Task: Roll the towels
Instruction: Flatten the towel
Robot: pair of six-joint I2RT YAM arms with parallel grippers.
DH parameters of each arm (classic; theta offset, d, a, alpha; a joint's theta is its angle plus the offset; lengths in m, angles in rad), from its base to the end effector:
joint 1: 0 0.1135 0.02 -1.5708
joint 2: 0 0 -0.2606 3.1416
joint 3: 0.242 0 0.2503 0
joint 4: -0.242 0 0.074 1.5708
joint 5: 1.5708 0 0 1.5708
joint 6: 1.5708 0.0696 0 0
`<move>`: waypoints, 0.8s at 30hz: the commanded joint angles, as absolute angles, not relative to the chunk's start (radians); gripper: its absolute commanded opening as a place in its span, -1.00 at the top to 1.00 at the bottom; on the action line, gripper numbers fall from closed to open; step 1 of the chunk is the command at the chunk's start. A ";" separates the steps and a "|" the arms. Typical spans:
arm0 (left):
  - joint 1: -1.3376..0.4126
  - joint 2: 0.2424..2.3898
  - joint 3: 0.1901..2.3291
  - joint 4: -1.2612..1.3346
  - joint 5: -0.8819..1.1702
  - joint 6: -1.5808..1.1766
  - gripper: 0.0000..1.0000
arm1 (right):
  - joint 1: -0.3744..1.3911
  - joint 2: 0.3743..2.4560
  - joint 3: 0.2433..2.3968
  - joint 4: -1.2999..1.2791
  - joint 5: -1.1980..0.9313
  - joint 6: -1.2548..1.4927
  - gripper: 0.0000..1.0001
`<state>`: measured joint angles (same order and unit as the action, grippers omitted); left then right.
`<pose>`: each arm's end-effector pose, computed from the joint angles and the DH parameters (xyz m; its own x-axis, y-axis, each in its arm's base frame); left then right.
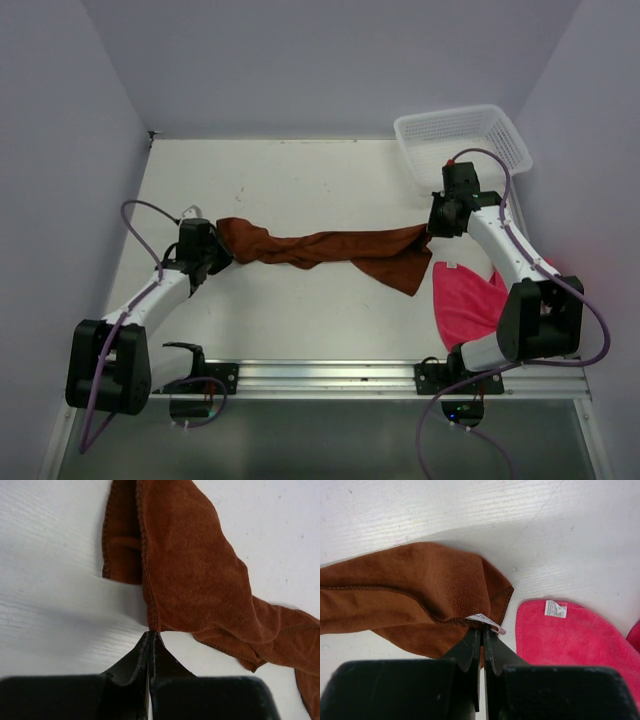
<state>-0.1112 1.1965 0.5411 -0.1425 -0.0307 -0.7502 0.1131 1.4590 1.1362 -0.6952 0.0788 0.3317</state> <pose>0.2528 -0.0261 0.1527 -0.5816 -0.6208 -0.5258 -0.4195 0.7826 -0.4600 0.3143 0.0302 0.2302 -0.8228 0.2333 -0.5183 0.2078 0.9722 0.1076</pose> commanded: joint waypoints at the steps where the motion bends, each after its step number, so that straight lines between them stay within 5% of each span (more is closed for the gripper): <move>1: -0.103 1.143 0.500 -0.112 0.049 -0.776 1.00 | 0.120 1.440 1.131 -0.686 0.061 0.321 1.00; 12: -0.103 1.200 0.437 -0.097 -0.044 -0.730 1.00 | 0.121 1.445 1.129 -0.681 0.055 0.321 1.00; 24: -0.103 1.177 0.422 -0.080 -0.095 -0.681 0.39 | 0.126 1.462 1.134 -0.678 0.055 0.322 1.00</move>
<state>-0.1112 1.1995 0.4385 -0.1329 -0.0700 -0.7101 0.1188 1.4593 1.1362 -0.6941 0.0608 0.3321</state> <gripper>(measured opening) 0.294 0.020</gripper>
